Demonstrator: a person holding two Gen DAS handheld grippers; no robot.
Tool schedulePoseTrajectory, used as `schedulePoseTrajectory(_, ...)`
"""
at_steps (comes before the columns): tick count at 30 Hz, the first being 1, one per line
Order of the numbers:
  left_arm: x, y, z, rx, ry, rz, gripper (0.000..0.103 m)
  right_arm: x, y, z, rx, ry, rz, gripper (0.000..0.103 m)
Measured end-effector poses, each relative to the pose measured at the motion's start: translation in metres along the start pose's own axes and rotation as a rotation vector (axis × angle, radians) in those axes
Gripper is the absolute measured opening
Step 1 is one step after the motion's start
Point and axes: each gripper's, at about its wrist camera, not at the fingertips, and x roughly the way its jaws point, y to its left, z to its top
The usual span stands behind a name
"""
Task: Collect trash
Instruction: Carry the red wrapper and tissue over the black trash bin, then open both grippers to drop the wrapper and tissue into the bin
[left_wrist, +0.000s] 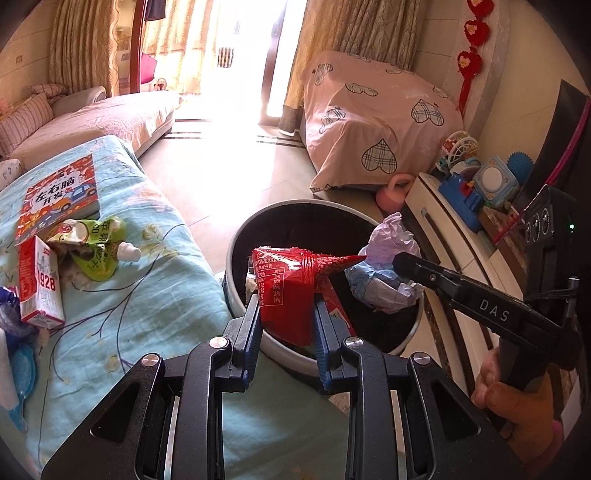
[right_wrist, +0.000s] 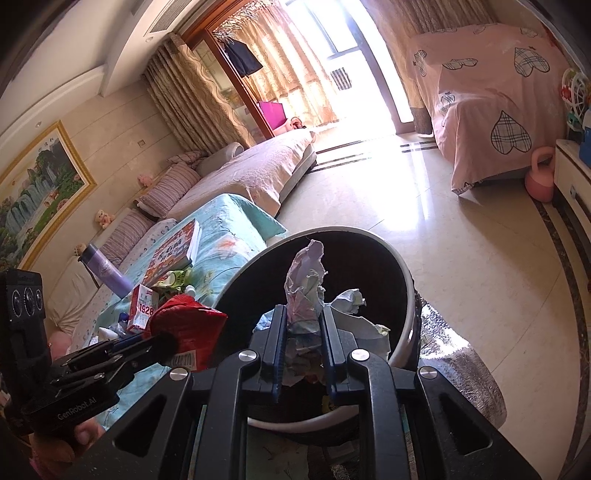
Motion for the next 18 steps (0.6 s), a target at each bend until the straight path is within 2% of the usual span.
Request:
schedulePoseTrajectory(7,0.015,-0.004,0.002,0.01,0.036,-0.005,0.026,0.007,-0.005,0.004,0.009,0.022,-0.009,0.021)
schedulePoseTrajectory(9,0.017,-0.003,0.002,0.008,0.047,-0.002,0.035,0.009,-0.006,0.006,0.013,0.029,-0.006,0.021)
schedulePoseTrajectory(10,0.017,-0.002,0.002,0.006,0.047,-0.002,0.042,0.01,-0.007,0.006,0.015,0.033,-0.006,0.025)
schedulePoseTrajectory(11,0.016,-0.002,0.001,0.004,0.044,-0.001,0.046,0.01,-0.008,0.006,0.019,0.035,-0.004,0.034)
schedulePoseTrajectory(14,0.011,0.001,-0.004,-0.004,0.035,0.007,0.052,0.006,-0.007,0.006,0.026,0.018,0.002,0.054)
schedulePoseTrajectory(18,0.003,0.009,-0.015,-0.028,0.034,0.01,0.055,0.0,-0.005,0.004,0.037,0.002,0.016,0.066)
